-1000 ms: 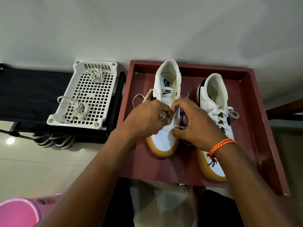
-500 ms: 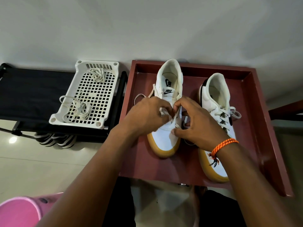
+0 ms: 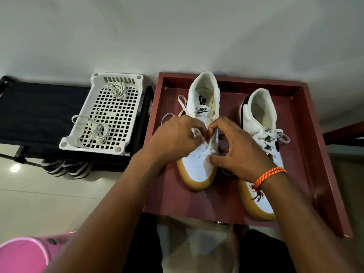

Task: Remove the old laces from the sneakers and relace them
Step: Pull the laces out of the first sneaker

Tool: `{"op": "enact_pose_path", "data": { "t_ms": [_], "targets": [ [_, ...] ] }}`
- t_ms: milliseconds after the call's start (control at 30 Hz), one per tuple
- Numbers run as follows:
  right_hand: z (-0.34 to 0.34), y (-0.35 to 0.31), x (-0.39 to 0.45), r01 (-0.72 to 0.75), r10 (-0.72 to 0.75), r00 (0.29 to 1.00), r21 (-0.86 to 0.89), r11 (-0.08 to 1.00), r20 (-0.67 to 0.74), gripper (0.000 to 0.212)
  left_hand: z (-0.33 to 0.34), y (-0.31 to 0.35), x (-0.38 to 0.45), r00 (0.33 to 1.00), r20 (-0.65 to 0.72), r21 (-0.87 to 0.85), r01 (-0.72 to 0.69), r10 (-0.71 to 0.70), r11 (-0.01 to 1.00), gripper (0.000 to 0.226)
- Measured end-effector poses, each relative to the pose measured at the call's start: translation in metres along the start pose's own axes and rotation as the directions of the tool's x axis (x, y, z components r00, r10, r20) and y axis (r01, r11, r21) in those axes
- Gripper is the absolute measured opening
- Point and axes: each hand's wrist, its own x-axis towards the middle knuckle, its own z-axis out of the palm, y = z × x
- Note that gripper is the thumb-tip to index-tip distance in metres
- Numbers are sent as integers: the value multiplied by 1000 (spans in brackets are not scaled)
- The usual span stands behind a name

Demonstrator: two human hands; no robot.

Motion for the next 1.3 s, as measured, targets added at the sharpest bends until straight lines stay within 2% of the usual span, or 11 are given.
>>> {"op": "enact_pose_path", "data": {
  "t_ms": [133, 233, 367, 433, 500, 600, 700, 833, 1033, 1167, 1300],
  "targets": [
    [0, 0, 0, 2, -2, 1000, -12, 1000, -3, 54, 7, 3, 2, 998, 30, 155, 44, -49, 987, 8],
    [0, -1, 0, -4, 4, 1000, -17, 1000, -6, 55, 2, -2, 3, 990, -135, 153, 61, -40, 986, 11],
    [0, -1, -1, -7, 7, 1000, -17, 1000, -3, 55, -10, -10, 4, 924, -379, 22, 60, -48, 998, 18],
    [0, -1, 0, -5, 5, 1000, -22, 1000, -1, 55, -11, -10, 3, 956, -292, -31, 34, -41, 999, 24],
    [-1, 0, 0, -5, 5, 1000, -25, 1000, 4, 54, -7, -7, 2, 996, -87, -7, 2, -3, 1000, 20],
    [-1, -1, 0, -6, 6, 1000, -30, 1000, 4, 54, 6, -2, 2, 997, 76, 73, 20, -26, 997, 10],
    [0, -1, 0, -1, 1, 1000, -36, 999, -4, 54, 9, 0, 4, 999, 2, 166, 40, -41, 985, 10],
    [1, 2, -1, -5, 5, 1000, -22, 1000, 0, 53, 4, -4, 3, 995, -72, 141, 72, -63, 987, 18],
    [-1, 2, -1, 19, -20, 1000, -68, 997, -10, 52, 3, -10, 5, 1000, -6, 19, 24, -24, 1000, 21],
    [-1, 1, -1, 31, -28, 999, -133, 991, 24, 66, 4, -14, 5, 1000, -11, -25, -10, 10, 1000, 22],
    [-5, 0, -2, 9, -13, 1000, -190, 982, -23, 57, 2, -13, 4, 1000, 12, -53, 3, -2, 999, 15]
  ]
}}
